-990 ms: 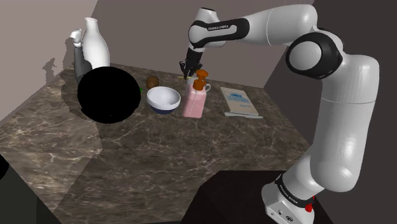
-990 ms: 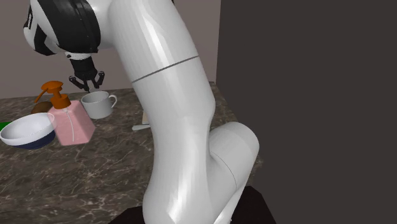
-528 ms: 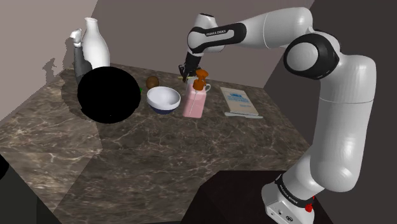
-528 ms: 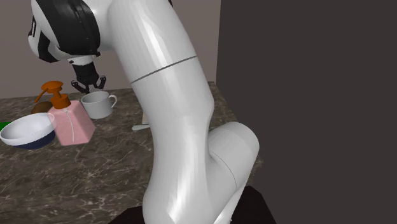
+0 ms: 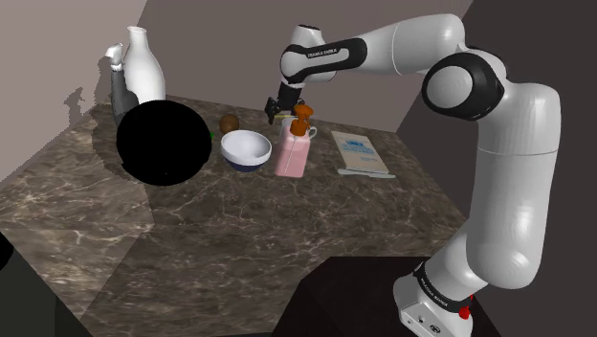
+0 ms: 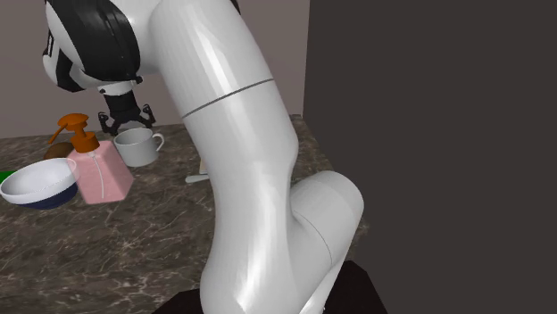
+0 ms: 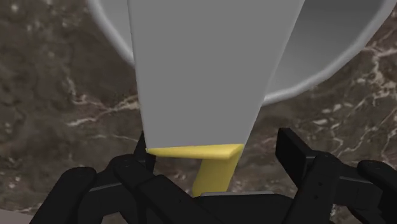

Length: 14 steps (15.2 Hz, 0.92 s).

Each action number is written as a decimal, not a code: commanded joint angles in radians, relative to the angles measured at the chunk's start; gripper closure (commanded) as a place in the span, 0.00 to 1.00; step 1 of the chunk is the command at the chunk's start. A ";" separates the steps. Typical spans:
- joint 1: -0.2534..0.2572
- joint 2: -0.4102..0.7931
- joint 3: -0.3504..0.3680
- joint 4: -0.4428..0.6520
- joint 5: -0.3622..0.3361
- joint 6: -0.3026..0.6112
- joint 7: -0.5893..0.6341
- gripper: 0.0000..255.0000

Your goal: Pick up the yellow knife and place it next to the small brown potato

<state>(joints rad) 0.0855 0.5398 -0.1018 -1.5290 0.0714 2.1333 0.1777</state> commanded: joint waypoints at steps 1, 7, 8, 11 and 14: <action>0.000 0.001 0.000 0.001 0.000 -0.001 0.000 0.00; 0.003 -0.065 -0.004 0.031 -0.008 -0.097 0.005 0.00; 0.003 -0.065 -0.004 0.031 -0.008 -0.097 0.005 0.00; 0.003 -0.065 -0.004 0.031 -0.008 -0.097 0.005 0.00; 0.003 -0.065 -0.004 0.031 -0.008 -0.097 0.005 0.00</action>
